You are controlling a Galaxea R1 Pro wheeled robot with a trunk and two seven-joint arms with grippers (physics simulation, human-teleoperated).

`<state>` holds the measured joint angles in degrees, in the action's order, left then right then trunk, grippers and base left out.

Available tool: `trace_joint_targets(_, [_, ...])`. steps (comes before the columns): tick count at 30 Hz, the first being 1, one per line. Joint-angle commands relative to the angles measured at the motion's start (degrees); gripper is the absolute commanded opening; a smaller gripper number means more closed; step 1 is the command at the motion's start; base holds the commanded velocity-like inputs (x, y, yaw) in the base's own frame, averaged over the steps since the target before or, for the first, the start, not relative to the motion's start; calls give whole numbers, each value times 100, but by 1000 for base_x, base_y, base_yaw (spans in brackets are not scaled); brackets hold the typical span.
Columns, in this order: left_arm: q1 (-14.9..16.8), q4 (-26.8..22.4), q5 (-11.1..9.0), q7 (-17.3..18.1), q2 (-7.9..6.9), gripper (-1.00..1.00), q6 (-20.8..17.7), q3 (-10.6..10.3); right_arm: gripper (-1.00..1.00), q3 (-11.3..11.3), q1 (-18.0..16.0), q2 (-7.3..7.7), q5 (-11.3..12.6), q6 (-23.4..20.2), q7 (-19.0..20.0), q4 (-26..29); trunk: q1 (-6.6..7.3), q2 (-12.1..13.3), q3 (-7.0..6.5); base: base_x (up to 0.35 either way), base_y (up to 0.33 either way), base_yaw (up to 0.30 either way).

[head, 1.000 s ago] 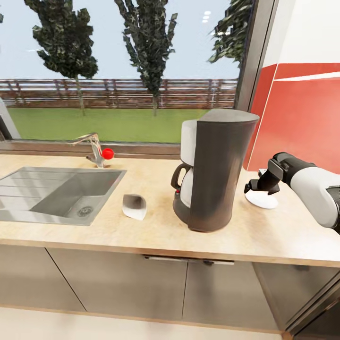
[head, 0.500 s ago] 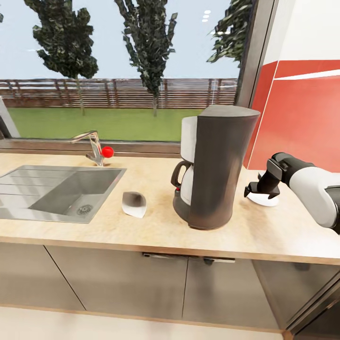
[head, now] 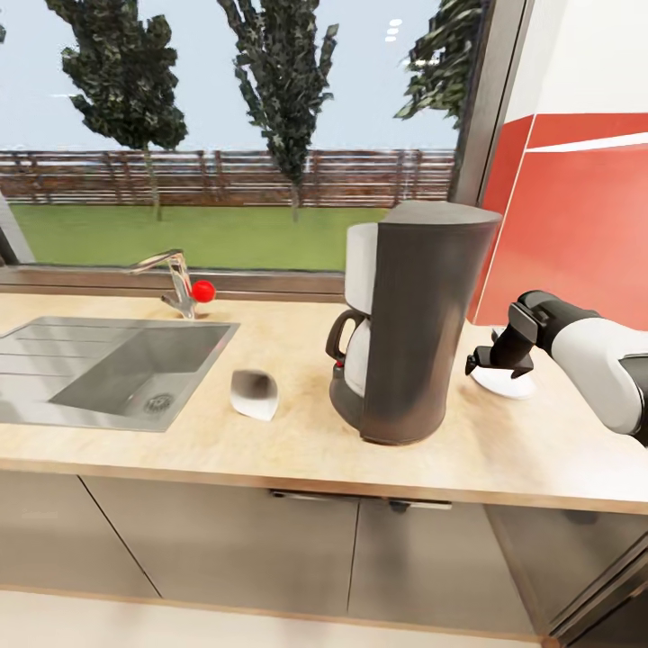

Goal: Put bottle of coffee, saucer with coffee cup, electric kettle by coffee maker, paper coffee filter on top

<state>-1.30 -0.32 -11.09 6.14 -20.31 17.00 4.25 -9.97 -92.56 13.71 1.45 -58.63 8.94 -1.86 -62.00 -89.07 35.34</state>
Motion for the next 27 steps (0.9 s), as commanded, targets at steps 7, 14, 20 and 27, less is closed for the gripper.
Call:
trace_joint_targets(7, [-2,-3,-38,54,0,100,15,41,100,-49,-8,6,13,5,26,-10,-3,-2,5,79,0,0])
trace_joint_targets(14, [-2,-3,-34,54,1,100,23,41,100,-49,-8,10,13,9,6,-10,-3,-2,5,3,0,0])
trace_joint_targets(20, [-2,-3,-34,54,1,100,23,41,100,-49,-8,23,11,17,-8,-10,-91,-163,76,0,0,0])
trace_joint_targets(27, [-2,-3,-35,54,5,100,15,40,100,-56,-8,19,6,36,-71,-10,-244,-444,202,0,0,0])
